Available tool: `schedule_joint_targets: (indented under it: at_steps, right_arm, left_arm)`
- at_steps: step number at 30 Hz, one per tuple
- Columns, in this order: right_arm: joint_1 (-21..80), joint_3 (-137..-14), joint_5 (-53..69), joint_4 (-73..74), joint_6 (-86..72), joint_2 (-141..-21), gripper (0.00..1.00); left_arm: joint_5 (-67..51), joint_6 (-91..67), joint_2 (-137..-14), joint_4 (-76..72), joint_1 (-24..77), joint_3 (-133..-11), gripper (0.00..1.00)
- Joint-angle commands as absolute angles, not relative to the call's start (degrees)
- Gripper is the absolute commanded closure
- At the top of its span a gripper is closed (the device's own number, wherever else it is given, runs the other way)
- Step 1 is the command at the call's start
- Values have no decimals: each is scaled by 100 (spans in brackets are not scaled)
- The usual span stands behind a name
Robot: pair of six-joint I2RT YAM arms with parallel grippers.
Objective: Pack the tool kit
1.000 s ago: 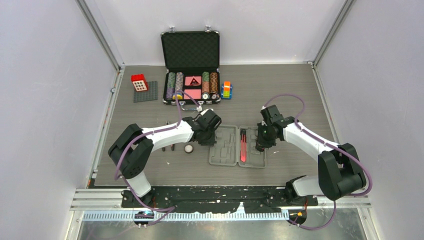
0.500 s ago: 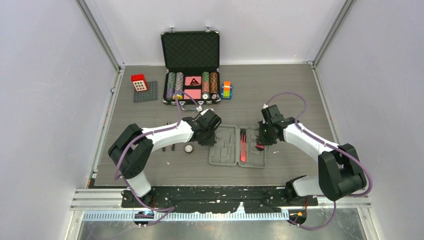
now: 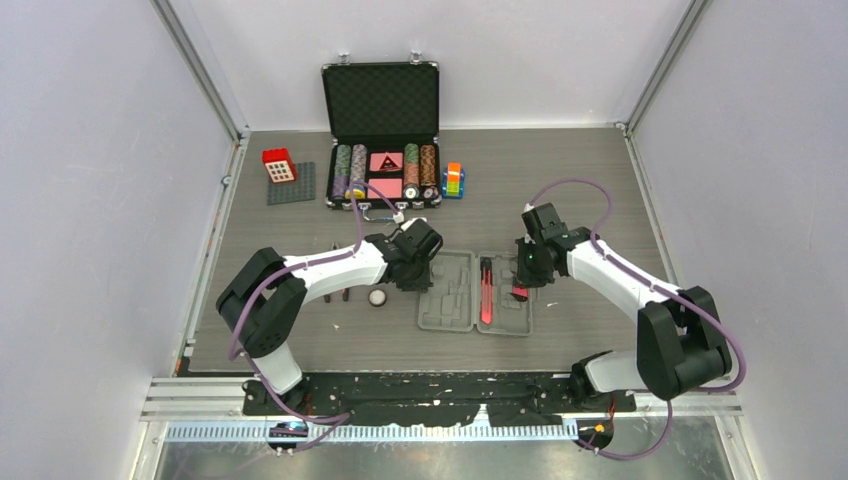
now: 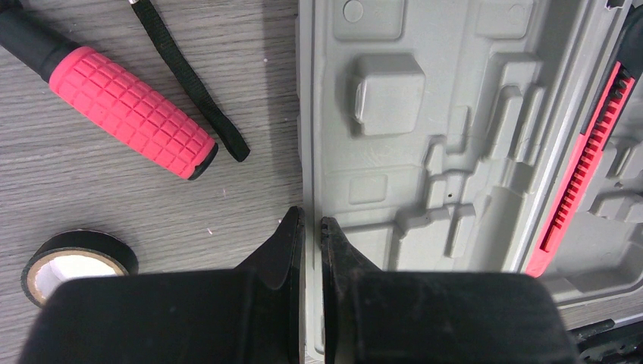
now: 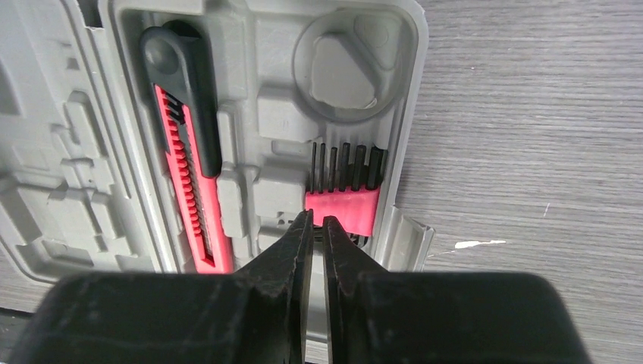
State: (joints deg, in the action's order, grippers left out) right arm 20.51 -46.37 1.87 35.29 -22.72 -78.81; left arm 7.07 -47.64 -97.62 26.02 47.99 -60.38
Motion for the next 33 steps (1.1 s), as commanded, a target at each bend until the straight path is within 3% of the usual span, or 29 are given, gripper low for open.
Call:
schedule_joint_targets:
  at_steps: [1,22,33]
  right_arm:
    - [2057,-4882,316,3519,-2200,-8068,85]
    - [2224,-4524,27,3670,-2340,-9194,95]
    - [2210,-5434,-730,4291,-2271,-7988,91]
  left_arm:
    - [838,-4746,-9613,2753,4816,-6021,100]
    - [879,-4747,-9492,2668,4816,-5935,100]
    - [897,-4753,-9470,2595,4816,-5893,100]
